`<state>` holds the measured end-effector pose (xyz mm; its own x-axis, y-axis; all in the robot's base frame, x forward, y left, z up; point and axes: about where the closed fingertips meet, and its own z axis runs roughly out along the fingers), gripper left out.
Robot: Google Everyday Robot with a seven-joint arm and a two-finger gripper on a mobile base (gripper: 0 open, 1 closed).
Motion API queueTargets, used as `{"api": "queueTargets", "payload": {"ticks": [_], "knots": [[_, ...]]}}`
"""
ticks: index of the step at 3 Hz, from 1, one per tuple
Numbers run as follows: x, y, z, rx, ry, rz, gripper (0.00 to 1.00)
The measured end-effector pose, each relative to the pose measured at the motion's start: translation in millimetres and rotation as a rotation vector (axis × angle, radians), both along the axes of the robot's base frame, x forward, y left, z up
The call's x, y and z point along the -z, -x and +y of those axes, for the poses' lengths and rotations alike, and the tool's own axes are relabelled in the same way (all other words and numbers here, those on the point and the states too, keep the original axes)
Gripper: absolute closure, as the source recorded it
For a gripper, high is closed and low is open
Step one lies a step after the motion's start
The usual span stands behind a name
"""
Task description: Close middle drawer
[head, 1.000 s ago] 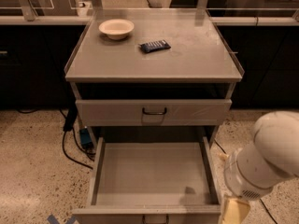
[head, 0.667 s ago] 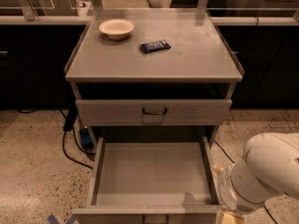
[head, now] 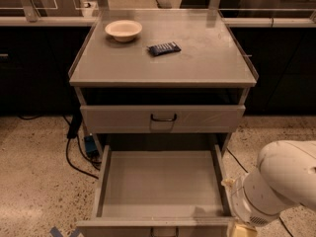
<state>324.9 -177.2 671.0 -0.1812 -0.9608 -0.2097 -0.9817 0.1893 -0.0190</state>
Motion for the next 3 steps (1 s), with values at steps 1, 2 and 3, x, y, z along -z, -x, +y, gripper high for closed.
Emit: {"api": "queueTargets", "payload": {"ticks": [1,2,3], "knots": [[0.0,0.0,0.0,0.0,0.0,0.0,0.27],[0.0,0.0,0.0,0.0,0.0,0.0,0.5],[0.0,0.0,0.0,0.0,0.0,0.0,0.73]]}}
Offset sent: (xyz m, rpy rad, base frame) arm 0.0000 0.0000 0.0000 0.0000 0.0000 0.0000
